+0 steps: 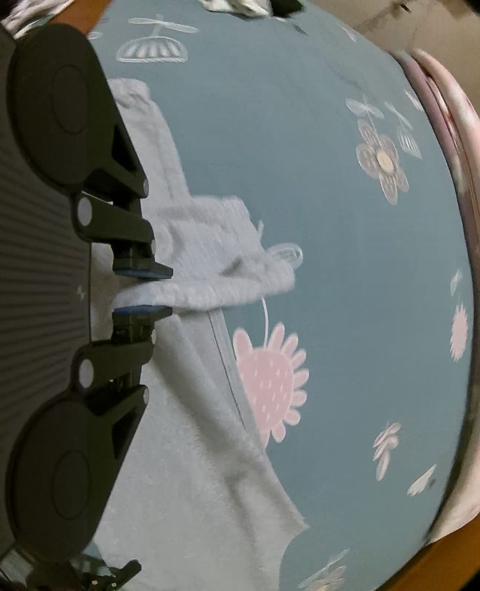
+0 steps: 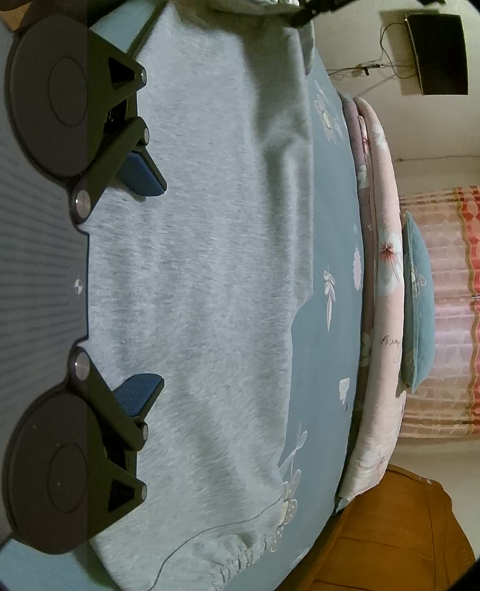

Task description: Fold clothes

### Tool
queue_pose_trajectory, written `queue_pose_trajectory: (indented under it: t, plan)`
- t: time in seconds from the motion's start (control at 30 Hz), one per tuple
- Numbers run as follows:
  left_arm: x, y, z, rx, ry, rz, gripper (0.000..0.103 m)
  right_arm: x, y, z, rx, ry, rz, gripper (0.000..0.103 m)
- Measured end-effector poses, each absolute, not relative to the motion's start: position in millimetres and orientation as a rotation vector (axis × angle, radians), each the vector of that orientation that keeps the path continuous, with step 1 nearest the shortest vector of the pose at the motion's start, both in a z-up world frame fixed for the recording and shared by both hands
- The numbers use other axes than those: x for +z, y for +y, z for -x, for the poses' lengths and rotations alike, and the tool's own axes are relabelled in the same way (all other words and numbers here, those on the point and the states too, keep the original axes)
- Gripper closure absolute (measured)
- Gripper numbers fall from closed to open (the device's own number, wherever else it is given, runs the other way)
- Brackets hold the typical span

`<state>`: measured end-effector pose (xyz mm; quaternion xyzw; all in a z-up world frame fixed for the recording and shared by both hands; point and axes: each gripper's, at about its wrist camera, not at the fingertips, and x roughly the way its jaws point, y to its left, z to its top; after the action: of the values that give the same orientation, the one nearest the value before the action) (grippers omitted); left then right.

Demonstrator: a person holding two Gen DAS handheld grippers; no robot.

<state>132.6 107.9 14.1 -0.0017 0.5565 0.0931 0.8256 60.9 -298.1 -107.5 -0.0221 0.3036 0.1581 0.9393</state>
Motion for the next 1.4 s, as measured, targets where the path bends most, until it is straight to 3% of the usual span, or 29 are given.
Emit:
queue_pose_trajectory:
  t: [0.4,0.47,0.63,0.9,1.13,1.17,1.2,1.23,1.3,1.4]
  plan:
    - [23,158,-69,0.287,1.093,0.162,0.089,-106,-300,-59,0.299,0.611,0.007,0.0]
    - [31,151,-80,0.252,1.072,0.156,0.083,-106,-300,-58,0.295,0.611,-0.002,0.0]
    - [45,104,-136,0.159,1.065,0.025,0.041,-107,-299,-58,0.284,0.608,0.011,0.0]
    - [-27,39,-242,0.221,1.284,-0.227,0.039,-107,-294,-67,0.268,0.621,0.012,0.0]
    - [-85,35,-259,0.382,1.428,-0.404,0.039,-104,-301,-69,0.292,0.627,-0.018,0.0]
    - [-89,36,-258,0.39,1.442,-0.421,0.04,-103,-303,-70,0.293,0.629,-0.031,0.0]
    - [-90,38,-256,0.389,1.449,-0.418,0.049,-102,-304,-71,0.294,0.63,-0.045,0.0]
    - [-91,40,-255,0.387,1.456,-0.415,0.069,-102,-306,-71,0.295,0.631,-0.059,0.0]
    - [-91,44,-251,0.384,1.464,-0.399,0.087,-100,-307,-73,0.3,0.629,-0.083,0.0]
    - [-83,48,-241,0.375,1.435,-0.407,0.095,-99,-307,-73,0.312,0.632,-0.097,0.0]
